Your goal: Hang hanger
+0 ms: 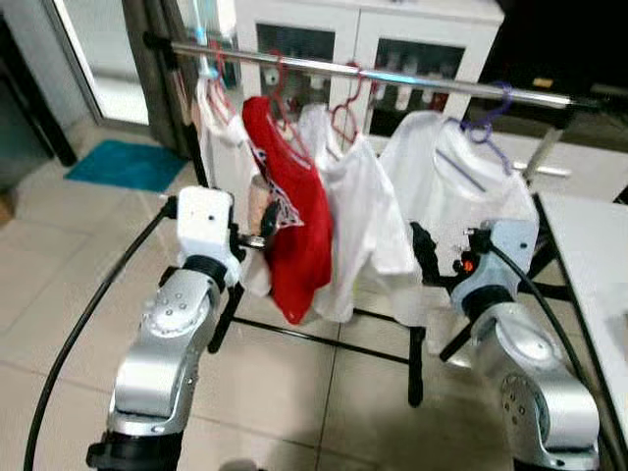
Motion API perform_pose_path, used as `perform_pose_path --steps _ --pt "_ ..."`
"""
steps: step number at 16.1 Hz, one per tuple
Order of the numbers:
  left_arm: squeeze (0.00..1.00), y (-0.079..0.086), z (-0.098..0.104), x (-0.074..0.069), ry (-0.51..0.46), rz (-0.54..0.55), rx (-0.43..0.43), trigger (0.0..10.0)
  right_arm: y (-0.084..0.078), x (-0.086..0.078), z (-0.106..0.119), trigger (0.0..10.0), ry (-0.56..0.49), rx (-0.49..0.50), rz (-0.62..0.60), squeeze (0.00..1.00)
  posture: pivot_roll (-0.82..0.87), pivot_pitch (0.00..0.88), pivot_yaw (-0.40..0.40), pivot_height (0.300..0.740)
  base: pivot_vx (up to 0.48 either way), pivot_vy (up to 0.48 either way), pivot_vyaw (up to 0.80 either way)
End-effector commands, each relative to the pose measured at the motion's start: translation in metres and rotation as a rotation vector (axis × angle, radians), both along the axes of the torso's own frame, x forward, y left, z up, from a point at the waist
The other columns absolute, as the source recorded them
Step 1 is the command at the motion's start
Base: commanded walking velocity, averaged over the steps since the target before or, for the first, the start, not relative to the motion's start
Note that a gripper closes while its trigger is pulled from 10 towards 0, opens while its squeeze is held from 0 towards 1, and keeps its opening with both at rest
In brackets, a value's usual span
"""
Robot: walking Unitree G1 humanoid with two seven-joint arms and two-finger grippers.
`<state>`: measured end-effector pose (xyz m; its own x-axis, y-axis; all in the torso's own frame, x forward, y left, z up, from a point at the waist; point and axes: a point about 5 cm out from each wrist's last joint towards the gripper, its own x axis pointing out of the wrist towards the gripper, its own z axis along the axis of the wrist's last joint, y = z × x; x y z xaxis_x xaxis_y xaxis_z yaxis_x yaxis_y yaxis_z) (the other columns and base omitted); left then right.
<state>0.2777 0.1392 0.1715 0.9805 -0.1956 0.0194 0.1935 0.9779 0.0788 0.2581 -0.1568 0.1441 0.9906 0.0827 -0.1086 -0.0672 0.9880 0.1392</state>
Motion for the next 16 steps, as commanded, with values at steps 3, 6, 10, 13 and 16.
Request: perform_pose_path --steps 3,6,10,13,16 --pt "1.0 0.004 0.001 0.0 -0.002 -0.005 -0.01 10.0 0.003 0.002 0.004 10.0 -0.02 -0.025 0.004 0.0 0.09 0.0 -0.021 0.74 0.0 0.0 0.0" --pt "0.77 0.002 0.0 -0.001 0.011 -0.023 0.005 10.0 0.005 0.005 0.004 10.0 -0.028 -0.017 0.003 0.0 0.09 0.0 -0.025 0.74 0.318 0.0 0.0" --pt "0.0 -0.001 0.004 -0.001 0.004 -0.047 -0.009 10.0 0.003 0.008 0.007 10.0 -0.03 -0.018 -0.027 0.0 0.09 0.0 -0.024 0.74 0.337 0.0 0.0" --pt "0.0 -0.003 0.004 -0.003 0.01 -0.047 -0.006 10.0 0.005 0.008 0.009 10.0 -0.045 -0.026 -0.011 0.0 0.09 0.002 -0.028 0.74 0.349 0.0 0.0" --pt "0.0 -0.001 0.003 -0.004 0.014 -0.04 -0.005 10.0 0.007 0.01 0.012 10.0 -0.059 -0.069 0.008 0.0 0.09 0.01 -0.031 0.74 0.346 0.0 0.0"
